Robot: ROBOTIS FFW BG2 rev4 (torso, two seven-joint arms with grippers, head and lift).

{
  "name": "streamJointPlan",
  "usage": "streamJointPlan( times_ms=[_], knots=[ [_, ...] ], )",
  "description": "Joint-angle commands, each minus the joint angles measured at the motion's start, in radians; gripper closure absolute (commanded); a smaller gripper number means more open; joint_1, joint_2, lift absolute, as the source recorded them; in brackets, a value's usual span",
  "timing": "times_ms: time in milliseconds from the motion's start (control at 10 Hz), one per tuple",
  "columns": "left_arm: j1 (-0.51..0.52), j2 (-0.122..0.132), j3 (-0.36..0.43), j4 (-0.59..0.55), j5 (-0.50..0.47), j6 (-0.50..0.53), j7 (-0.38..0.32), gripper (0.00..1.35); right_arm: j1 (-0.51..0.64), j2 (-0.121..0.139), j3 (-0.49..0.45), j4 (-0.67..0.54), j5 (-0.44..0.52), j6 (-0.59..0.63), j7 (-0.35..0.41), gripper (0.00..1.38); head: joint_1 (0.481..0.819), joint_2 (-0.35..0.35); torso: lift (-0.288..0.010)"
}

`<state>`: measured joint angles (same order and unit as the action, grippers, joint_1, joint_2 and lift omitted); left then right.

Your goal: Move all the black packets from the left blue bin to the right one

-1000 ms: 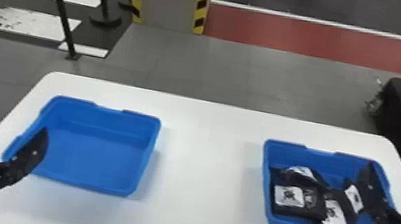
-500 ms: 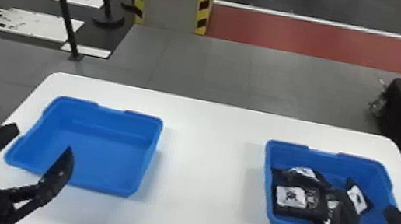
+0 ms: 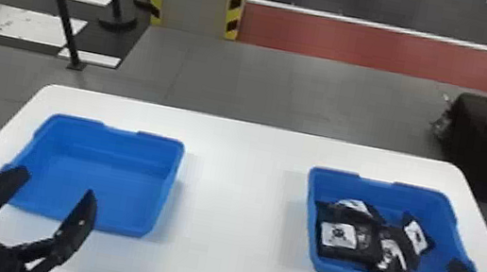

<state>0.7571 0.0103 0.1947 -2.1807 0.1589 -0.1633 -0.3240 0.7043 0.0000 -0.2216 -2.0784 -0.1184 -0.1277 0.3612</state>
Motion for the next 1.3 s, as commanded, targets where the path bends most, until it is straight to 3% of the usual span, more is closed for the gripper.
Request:
streamJointPlan(
  times_ms=[0, 400, 1200],
  knots=[
    [-0.001, 0.000, -0.008, 0.000, 0.018, -0.013, 0.000, 0.15, 0.029, 0.001, 0.001, -0.041, -0.004, 0.000, -0.002, 0.27, 0.695, -0.015, -0.110],
    [0.011, 0.002, -0.055, -0.002, 0.056, -0.045, 0.026, 0.15, 0.093, 0.001, 0.005, -0.134, -0.029, -0.020, -0.021, 0.27, 0.695, -0.024, -0.110],
    [0.011, 0.011, -0.087, -0.005, 0.073, -0.036, 0.037, 0.15, 0.098, 0.001, 0.025, -0.137, -0.047, -0.044, -0.039, 0.27, 0.695, -0.049, -0.110]
  ],
)
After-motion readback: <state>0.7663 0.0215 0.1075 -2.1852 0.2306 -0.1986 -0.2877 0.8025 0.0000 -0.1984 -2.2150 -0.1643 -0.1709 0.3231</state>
